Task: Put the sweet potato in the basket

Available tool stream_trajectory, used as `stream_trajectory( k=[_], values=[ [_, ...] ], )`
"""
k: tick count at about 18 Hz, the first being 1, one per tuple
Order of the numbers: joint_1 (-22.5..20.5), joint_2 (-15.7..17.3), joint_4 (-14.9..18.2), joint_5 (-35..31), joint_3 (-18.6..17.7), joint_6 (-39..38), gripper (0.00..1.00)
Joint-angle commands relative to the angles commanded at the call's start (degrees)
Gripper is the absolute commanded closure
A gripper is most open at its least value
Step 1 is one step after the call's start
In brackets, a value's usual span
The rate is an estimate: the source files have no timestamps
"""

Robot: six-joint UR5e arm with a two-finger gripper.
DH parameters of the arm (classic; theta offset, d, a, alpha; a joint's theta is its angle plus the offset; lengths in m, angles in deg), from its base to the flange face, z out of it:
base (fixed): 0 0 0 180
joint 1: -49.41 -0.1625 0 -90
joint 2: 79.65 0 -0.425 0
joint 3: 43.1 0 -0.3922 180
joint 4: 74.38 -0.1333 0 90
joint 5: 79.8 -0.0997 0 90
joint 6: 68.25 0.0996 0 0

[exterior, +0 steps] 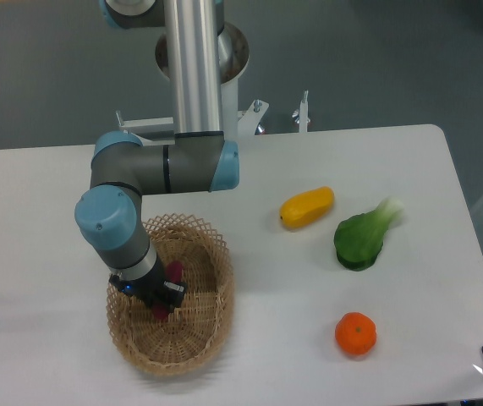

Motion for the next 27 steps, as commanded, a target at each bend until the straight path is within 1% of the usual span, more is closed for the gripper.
stream_trajectory(
  k=[2,4,7,8,10,12,13,14,17,19,20,21,23,25,27],
  values=[
    [-0.2,0.5,0.1,-0.2,0.5,-0.4,0.00],
    [-1.4,1.8,-0.2,-0.2,1.1,-1.0,0.00],
    [-5.0,5.2,-0.1,0.2,1.3,-0.1,0.00],
    [-5.9,5.9,-0.1,0.3,2.0,-0.1,0.00],
    [-9.1,7.3,0.3,0.2,3.6,0.0,0.00],
    [-11.9,7.6,0.8,-0.2,5.3,0.9,0.00],
    [-14.0,8.1,1.6,-0.1,5.8,2.9,0.00],
    [-15.6,9.2,3.3,0.0,6.3,5.3,0.00],
    [-19.8,10.6,10.4,-0.2,8.2,12.1,0.00],
    [-22.3,11.6,14.8,-0.2,9.1,19.6,0.00],
    [-23.5,11.7,16.1,-0.2,9.4,24.1,0.00],
    [-24.7,12.4,16.6,-0.2,9.4,27.8,0.00],
    [-27.1,14.8,17.8,0.3,9.1,32.8,0.00],
    [-29.1,15.4,18.8,0.8,8.9,37.1,0.00],
    [-31.2,16.8,19.2,1.9,8.7,41.8,0.00]
  ],
)
